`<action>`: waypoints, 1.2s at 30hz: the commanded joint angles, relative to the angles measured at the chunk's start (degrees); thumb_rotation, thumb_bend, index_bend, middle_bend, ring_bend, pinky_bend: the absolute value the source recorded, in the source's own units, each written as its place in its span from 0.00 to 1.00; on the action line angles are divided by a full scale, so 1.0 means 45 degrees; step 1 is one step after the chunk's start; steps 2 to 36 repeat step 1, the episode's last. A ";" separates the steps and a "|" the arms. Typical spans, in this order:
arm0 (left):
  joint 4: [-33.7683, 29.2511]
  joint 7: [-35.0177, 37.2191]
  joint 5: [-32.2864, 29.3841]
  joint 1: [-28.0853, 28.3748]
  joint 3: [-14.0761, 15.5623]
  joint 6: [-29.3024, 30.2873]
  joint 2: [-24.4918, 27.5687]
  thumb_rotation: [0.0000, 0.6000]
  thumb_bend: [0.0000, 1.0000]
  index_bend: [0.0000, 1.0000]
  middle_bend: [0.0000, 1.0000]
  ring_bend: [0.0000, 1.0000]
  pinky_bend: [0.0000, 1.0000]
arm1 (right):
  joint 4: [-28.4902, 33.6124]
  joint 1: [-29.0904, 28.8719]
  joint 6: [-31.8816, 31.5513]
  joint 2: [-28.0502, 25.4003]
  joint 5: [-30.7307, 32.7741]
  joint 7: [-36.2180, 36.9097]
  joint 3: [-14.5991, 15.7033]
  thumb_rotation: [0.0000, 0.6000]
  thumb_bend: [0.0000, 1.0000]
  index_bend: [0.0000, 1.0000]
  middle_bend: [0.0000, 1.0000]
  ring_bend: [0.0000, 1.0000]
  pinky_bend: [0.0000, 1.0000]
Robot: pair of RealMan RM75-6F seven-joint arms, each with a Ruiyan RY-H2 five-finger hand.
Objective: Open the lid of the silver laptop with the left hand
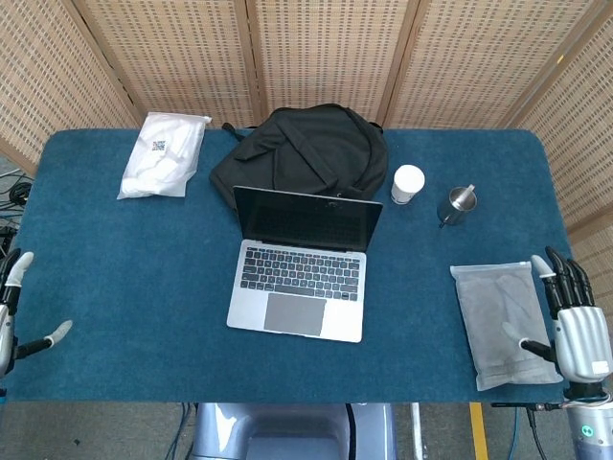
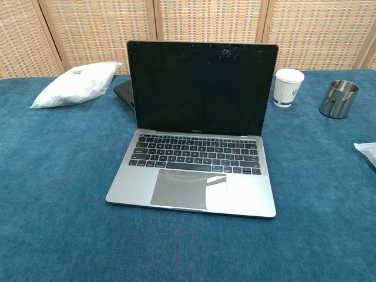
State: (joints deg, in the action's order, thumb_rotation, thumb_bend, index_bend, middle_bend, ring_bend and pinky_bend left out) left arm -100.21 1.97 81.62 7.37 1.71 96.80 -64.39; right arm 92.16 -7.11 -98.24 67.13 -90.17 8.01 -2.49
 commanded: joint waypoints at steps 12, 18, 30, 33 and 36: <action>0.0228 0.0101 0.0322 -0.0163 0.0046 0.0190 -0.0122 1.00 0.00 0.00 0.00 0.00 0.00 | 0.0455 0.0327 -0.0196 -0.0125 -0.0180 -0.0475 0.0208 1.00 0.00 0.00 0.00 0.00 0.04; 0.0228 0.0101 0.0322 -0.0163 0.0046 0.0190 -0.0122 1.00 0.00 0.00 0.00 0.00 0.00 | 0.0455 0.0327 -0.0196 -0.0125 -0.0180 -0.0475 0.0208 1.00 0.00 0.00 0.00 0.00 0.04; 0.0228 0.0101 0.0322 -0.0163 0.0046 0.0190 -0.0122 1.00 0.00 0.00 0.00 0.00 0.00 | 0.0455 0.0327 -0.0196 -0.0125 -0.0180 -0.0475 0.0208 1.00 0.00 0.00 0.00 0.00 0.04; 0.0228 0.0101 0.0322 -0.0163 0.0046 0.0190 -0.0122 1.00 0.00 0.00 0.00 0.00 0.00 | 0.0455 0.0327 -0.0196 -0.0125 -0.0180 -0.0475 0.0208 1.00 0.00 0.00 0.00 0.00 0.04; 0.0228 0.0101 0.0322 -0.0163 0.0046 0.0190 -0.0122 1.00 0.00 0.00 0.00 0.00 0.00 | 0.0455 0.0327 -0.0196 -0.0125 -0.0180 -0.0475 0.0208 1.00 0.00 0.00 0.00 0.00 0.04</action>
